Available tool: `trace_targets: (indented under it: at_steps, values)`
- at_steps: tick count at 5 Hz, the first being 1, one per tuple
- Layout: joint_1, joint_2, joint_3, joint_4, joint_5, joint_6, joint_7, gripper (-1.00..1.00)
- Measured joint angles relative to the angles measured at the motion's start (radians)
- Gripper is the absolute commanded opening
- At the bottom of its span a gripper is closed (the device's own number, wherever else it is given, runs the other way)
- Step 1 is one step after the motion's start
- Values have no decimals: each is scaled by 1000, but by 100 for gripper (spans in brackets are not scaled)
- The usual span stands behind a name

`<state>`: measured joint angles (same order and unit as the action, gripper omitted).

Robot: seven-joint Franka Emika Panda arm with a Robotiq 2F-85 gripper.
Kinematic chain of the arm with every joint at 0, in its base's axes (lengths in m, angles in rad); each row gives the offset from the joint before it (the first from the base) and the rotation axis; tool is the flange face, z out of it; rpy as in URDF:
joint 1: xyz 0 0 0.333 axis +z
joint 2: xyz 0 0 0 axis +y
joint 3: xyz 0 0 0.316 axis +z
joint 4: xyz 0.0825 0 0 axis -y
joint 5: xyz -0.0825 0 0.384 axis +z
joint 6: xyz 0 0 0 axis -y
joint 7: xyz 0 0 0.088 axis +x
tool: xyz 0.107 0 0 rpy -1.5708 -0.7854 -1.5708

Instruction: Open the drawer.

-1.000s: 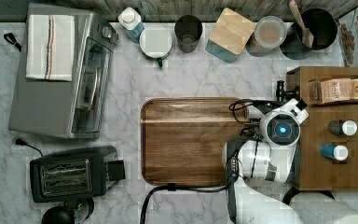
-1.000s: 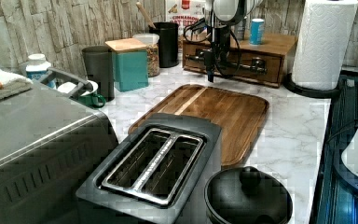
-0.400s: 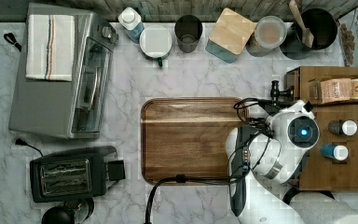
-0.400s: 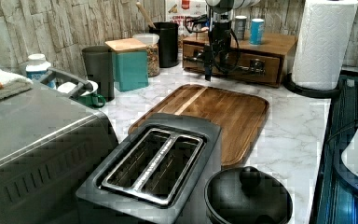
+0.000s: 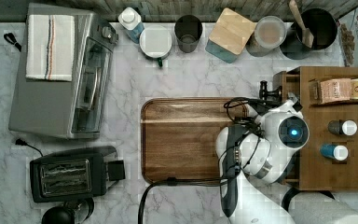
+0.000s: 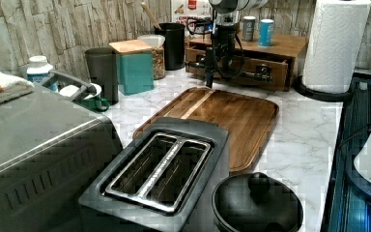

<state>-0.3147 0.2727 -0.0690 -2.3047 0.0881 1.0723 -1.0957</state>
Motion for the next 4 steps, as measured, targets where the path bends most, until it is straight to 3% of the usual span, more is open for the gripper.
trace_targets:
  at_steps: [4]
  values:
    - [182,-91,70,-137,-39,56,206,100]
